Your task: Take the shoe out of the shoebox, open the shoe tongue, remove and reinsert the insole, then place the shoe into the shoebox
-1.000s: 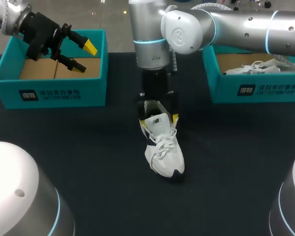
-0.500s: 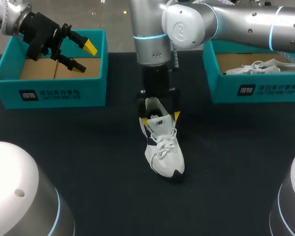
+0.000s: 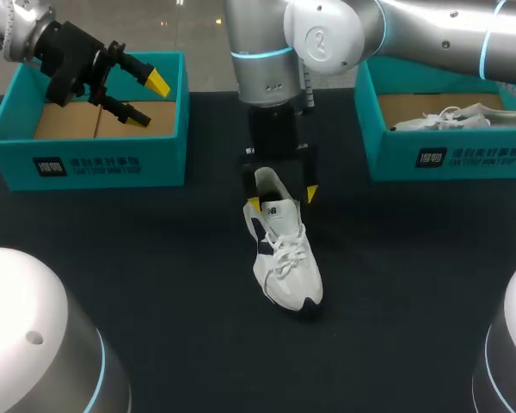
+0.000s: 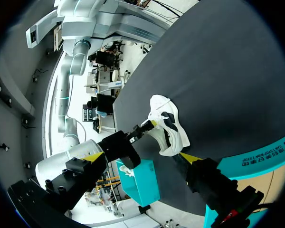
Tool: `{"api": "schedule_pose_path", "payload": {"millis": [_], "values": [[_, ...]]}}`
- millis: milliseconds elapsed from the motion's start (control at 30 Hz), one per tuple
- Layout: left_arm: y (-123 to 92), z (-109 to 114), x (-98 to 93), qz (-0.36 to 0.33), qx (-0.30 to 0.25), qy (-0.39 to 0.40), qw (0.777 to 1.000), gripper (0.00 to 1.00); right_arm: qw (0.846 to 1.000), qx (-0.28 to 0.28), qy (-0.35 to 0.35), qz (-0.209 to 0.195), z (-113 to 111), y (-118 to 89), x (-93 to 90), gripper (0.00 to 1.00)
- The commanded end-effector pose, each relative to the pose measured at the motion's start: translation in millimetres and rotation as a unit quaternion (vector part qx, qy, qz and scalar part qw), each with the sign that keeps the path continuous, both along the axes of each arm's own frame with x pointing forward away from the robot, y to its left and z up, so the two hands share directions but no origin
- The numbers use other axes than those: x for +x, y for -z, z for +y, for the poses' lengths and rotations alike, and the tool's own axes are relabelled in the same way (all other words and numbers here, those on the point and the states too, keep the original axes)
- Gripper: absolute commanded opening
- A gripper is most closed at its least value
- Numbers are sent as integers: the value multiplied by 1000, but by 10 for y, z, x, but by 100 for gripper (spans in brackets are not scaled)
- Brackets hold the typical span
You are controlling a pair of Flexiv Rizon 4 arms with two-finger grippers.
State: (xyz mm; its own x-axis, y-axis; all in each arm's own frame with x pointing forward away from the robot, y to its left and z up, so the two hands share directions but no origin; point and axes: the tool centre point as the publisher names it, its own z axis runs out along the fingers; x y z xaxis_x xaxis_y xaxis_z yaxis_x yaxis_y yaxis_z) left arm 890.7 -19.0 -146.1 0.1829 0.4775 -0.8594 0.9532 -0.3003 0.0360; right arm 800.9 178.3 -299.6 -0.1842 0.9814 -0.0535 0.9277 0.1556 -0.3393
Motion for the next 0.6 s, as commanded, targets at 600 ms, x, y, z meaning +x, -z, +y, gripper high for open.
{"api": "schedule_pose_path", "payload": {"millis": [600], "values": [[-2,2,1,0,1,0,1000,100,1000,23,15,-13,-78,-302,-541,100]]}}
